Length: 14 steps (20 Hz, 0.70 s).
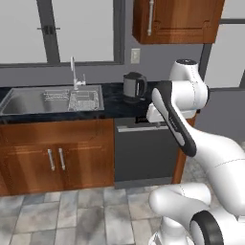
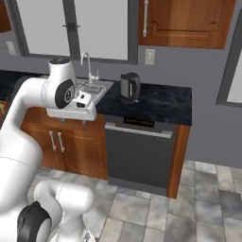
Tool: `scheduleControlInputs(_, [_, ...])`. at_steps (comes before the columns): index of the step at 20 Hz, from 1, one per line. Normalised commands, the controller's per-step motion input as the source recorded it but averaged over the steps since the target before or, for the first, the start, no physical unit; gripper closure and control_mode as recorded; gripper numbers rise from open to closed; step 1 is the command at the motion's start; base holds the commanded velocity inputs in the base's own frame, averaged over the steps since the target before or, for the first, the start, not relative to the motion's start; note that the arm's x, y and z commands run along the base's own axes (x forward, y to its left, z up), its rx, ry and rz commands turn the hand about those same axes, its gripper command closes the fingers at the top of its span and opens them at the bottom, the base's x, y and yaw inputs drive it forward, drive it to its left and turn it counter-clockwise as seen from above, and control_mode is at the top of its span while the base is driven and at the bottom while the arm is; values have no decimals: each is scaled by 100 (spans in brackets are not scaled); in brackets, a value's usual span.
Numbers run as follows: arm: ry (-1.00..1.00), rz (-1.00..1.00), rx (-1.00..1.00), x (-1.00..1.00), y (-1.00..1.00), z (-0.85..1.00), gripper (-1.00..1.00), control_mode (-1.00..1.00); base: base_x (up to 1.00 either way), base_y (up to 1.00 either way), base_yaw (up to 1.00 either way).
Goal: Navigate to the dishwasher.
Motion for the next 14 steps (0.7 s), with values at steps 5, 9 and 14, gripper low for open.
scheduleControlInputs(5, [0,0,0,0,0,0,-100,100,100,-13,-2])
scheduleControlInputs(9, [0,0,0,0,0,0,-100,100,100,-14,2])
scheduleControlInputs(14, [0,0,0,0,0,0,-100,100,99,-28,1])
